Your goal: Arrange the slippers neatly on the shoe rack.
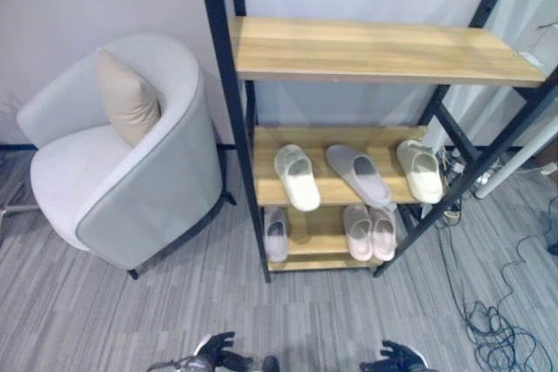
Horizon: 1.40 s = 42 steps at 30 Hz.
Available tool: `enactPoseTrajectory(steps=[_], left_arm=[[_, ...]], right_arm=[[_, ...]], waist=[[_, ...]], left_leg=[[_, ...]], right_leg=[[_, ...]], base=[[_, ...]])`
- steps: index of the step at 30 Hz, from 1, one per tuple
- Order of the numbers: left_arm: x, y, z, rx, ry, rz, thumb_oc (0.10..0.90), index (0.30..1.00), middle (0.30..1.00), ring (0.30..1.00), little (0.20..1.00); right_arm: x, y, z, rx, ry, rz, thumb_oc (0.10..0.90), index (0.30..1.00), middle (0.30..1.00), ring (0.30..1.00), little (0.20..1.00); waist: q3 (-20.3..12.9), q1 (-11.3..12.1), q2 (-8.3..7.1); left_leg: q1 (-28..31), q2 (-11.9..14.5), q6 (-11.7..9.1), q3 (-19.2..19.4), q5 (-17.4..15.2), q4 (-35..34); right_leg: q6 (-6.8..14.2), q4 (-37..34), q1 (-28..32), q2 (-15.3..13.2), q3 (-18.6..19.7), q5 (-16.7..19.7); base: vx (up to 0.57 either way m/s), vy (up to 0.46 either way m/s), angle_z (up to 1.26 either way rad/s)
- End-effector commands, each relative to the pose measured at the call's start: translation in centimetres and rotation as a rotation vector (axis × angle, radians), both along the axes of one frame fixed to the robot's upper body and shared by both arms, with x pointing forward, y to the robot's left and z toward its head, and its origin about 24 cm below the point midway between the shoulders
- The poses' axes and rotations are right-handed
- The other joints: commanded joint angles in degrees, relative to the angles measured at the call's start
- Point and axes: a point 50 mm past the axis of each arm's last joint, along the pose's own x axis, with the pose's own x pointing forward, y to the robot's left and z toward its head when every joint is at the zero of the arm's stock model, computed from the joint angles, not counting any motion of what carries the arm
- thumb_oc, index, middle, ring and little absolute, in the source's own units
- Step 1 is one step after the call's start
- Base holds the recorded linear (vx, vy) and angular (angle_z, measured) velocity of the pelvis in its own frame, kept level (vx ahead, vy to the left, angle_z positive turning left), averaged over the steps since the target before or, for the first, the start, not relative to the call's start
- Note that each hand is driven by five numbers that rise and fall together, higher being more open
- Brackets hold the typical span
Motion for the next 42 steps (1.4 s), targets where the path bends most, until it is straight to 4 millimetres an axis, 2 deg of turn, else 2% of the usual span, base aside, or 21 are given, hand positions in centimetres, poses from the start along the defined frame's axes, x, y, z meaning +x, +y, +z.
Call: enactPoseTrajectory(steps=[1,3,4,6,7,8,9,11,15,16,18,19,20,21,23,24,26,30,34,35,42], left_arm=[[0.1,-0.5,-0.1,-0.013,-0.001,-0.042,0.8,0.9,0.9,0.9,0.9],[-0.2,-0.4,-0.1,-0.014,0.005,-0.036,0.8,0.9,0.9,0.9,0.9],[-0.3,-0.3,-0.1,-0.012,0.008,-0.03,0.8,0.9,0.9,0.9,0.9],[-0.3,-0.3,-0.1,-0.012,0.009,-0.029,0.8,0.9,0.9,0.9,0.9],[-0.4,-0.3,-0.2,-0.005,0.012,-0.032,0.8,0.9,0.9,0.9,0.9],[-0.4,-0.3,-0.2,-0.006,0.012,-0.032,0.8,0.9,0.9,0.9,0.9],[-0.5,-0.2,-0.2,-0.003,0.015,-0.029,0.8,0.9,0.9,0.9,0.9],[-0.7,-0.2,-0.3,-0.004,0.02,-0.03,0.8,0.9,0.9,0.9,0.9],[-1.4,-0.3,-0.5,-0.003,0.043,-0.031,0.8,0.9,0.9,0.9,0.9],[-1.4,-0.3,-0.5,-0.003,0.043,-0.031,0.8,0.9,0.9,0.9,0.9],[-0.5,-0.8,-0.3,-0.011,0.018,-0.047,0.8,0.9,0.9,0.9,0.9],[-0.5,-0.8,-0.3,-0.011,0.018,-0.046,0.8,0.9,0.9,0.9,0.9],[0.1,-1.2,-0.2,-0.019,0.0,-0.058,0.8,0.9,0.9,0.9,0.9],[0.1,-1.4,-0.2,-0.021,-0.001,-0.064,0.8,0.9,0.9,0.9,0.9],[0.1,-1.8,-0.3,-0.025,0.004,-0.083,0.8,0.9,0.9,0.9,0.9],[0.1,-1.8,-0.3,-0.025,0.004,-0.083,0.8,0.9,0.9,0.9,0.9],[0.1,-1.9,-0.3,-0.029,0.006,-0.09,0.8,0.9,0.9,0.9,0.9],[0.1,-2.0,-0.3,-0.029,0.006,-0.098,0.8,0.9,0.9,0.9,0.9],[-0.2,-1.8,-0.3,-0.028,0.009,-0.096,0.8,0.9,0.9,0.9,0.9],[-0.1,-1.6,-0.3,-0.025,0.002,-0.09,0.8,0.9,0.9,0.9,0.9],[-0.8,-1.1,-0.4,-0.015,0.01,-0.065,0.8,0.9,0.9,0.9,0.9]], right_arm=[[1.8,-0.8,1.0,-0.018,-0.093,0.021,0.8,0.9,0.9,0.9,0.9],[1.6,-0.8,0.9,-0.019,-0.089,0.024,0.8,0.9,0.9,0.9,0.9],[1.8,-0.8,1.0,-0.024,-0.092,0.033,0.8,0.9,0.9,0.9,0.9],[2.0,-0.8,1.0,-0.026,-0.096,0.036,0.8,0.9,0.9,0.9,0.9],[2.3,-0.7,1.1,-0.024,-0.105,0.043,0.8,0.9,0.9,0.9,0.9],[2.3,-0.7,1.1,-0.024,-0.105,0.044,0.8,0.9,0.9,0.9,0.9],[2.4,-0.7,1.2,-0.022,-0.108,0.051,0.8,0.9,0.9,0.9,0.9],[2.2,-0.7,1.1,-0.021,-0.105,0.05,0.8,0.9,0.9,0.9,0.9],[1.5,-0.7,1.0,-0.019,-0.094,0.058,0.8,0.9,0.9,0.9,0.9],[1.5,-0.7,1.0,-0.019,-0.094,0.058,0.8,0.9,0.9,0.9,0.9],[1.6,-1.2,1.2,-0.024,-0.115,0.032,0.8,0.9,0.9,0.9,0.9],[1.6,-1.2,1.2,-0.024,-0.115,0.032,0.8,0.9,0.9,0.9,0.9],[2.0,-1.4,1.4,-0.029,-0.135,0.02,0.8,0.9,0.9,0.9,0.9],[2.0,-1.5,1.4,-0.03,-0.134,0.016,0.8,0.9,0.9,0.9,0.9],[2.1,-1.6,1.5,-0.034,-0.134,0.025,0.8,0.9,0.9,0.9,0.9],[2.1,-1.6,1.5,-0.034,-0.134,0.025,0.8,0.9,0.9,0.9,0.9],[2.3,-1.2,1.5,-0.032,-0.135,0.056,0.8,0.9,0.9,0.9,0.9],[3.6,0.0,2.0,-0.006,-0.189,0.121,0.8,0.9,0.9,0.9,0.9],[4.7,1.5,2.7,0.032,-0.255,0.179,0.8,0.9,0.9,0.9,0.9],[5.7,2.7,3.5,0.063,-0.311,0.227,0.8,0.9,0.9,0.9,0.9],[9.0,6.3,7.9,0.169,-0.57,0.41,0.8,0.9,0.9,0.9,0.9]], waist=[[-0.42,0.54,0.77],[-0.51,0.3,0.9],[-0.54,0.26,1.02],[-0.38,0.01,1.12],[-0.2,-0.62,0.73],[-0.1,-0.62,0.8],[-0.02,-1.05,0.28],[-0.07,-1.07,0.15],[-1.2,-1.12,-0.36],[-1.2,-1.19,-0.33],[-0.28,-1.52,-0.56],[-0.29,-1.55,-0.55],[0.73,-1.9,-0.81],[0.84,-1.93,-0.81],[0.65,-1.63,-0.73],[0.69,-1.64,-0.74],[0.05,-0.94,-0.51],[-0.74,-0.55,-0.68],[-1.68,-0.26,-1.18],[-1.91,-0.09,-1.32],[-2.34,0.23,-1.56]], left_leg=[[-2.0,0.53,-2.74,-6.61,-3.17,3.88],[-1.0,0.51,-2.9,-6.99,-3.63,3.47],[-0.02,0.91,-3.38,-7.09,-4.02,2.89],[0.59,1.12,-3.68,-7.52,-4.26,2.61],[1.85,0.92,-4.12,-8.45,-4.7,2.07],[2.03,0.99,-4.15,-8.47,-4.79,2.05],[3.3,0.83,-4.62,-9.35,-5.43,1.98],[3.83,0.94,-4.92,-9.76,-5.83,1.99],[4.35,4.05,-7.85,-11.35,-5.68,2.58],[4.35,4.09,-7.88,-11.43,-5.72,2.63],[0.38,6.05,-10.0,-11.67,-3.17,9.22],[0.34,6.05,-10.0,-11.69,-3.19,9.26],[-1.61,7.12,-10.07,-10.18,-2.15,13.3],[-1.96,7.11,-9.89,-9.88,-1.99,14.0],[-2.87,4.87,-9.06,-10.66,-3.22,12.5],[-2.79,4.83,-9.02,-10.66,-3.3,12.52],[-3.86,1.36,-7.97,-11.22,-3.58,7.97],[-3.28,0.04,-7.2,-12.17,-3.09,5.81],[-1.58,-0.15,-6.41,-11.36,-3.34,4.06],[-0.91,-0.16,-6.04,-11.01,-3.44,3.34],[0.91,0.17,-5.31,-9.73,-3.93,1.75]], right_leg=[[0.59,1.13,0.75,1.96,-0.93,2.81],[0.33,-0.84,0.58,1.49,-1.72,2.4],[0.38,-4.54,-0.51,0.03,-3.19,3.17],[0.6,-6.47,-0.87,-0.52,-3.83,3.82],[1.1,-9.89,-1.54,-0.28,-2.27,4.95],[1.08,-9.92,-1.35,-0.2,-2.3,4.9],[1.46,-11.81,-2.0,0.7,0.29,6.03],[1.3,-12.63,-1.47,0.78,0.72,5.92],[-0.6,-14.09,1.11,3.09,0.39,4.5],[-0.63,-14.12,1.17,3.12,0.3,4.48],[-2.36,-14.69,2.59,4.19,-0.79,3.17],[-2.36,-14.69,2.57,4.19,-0.81,3.17],[-3.56,-14.66,3.34,4.58,-1.24,2.46],[-3.77,-14.85,3.82,4.71,-1.2,2.27],[-3.79,-15.62,4.64,5.11,-0.84,1.91],[-3.76,-15.62,4.74,5.07,-0.85,1.85],[-3.36,-16.29,5.83,5.76,-0.64,1.21],[-3.11,-15.57,6.5,6.53,0.58,0.59],[-2.54,-16.15,7.53,6.16,1.08,0.81],[-2.15,-16.3,7.61,5.86,1.46,1.07],[-1.38,-16.71,7.47,5.42,2.31,1.48]], base=[[0.24,0.001,0.08],[0.19,-0.058,0.09],[0.17,-0.121,0.08],[0.18,-0.131,0.06],[0.13,-0.098,0.06],[0.25,-0.193,0.12],[0.18,-0.156,0.25],[0.17,-0.186,0.45],[0.12,-0.23,0.19],[0.06,-0.245,0.18],[0.0,-0.201,0.37],[-0.04,-0.175,0.35],[-0.01,-0.137,0.29],[0.01,-0.162,0.2],[0.06,-0.058,0.09],[0.1,-0.017,0.03],[0.13,0.015,-0.02],[0.1,0.064,-0.15],[0.09,0.062,-0.27],[0.1,0.102,-0.24],[0.03,0.055,-0.12]])
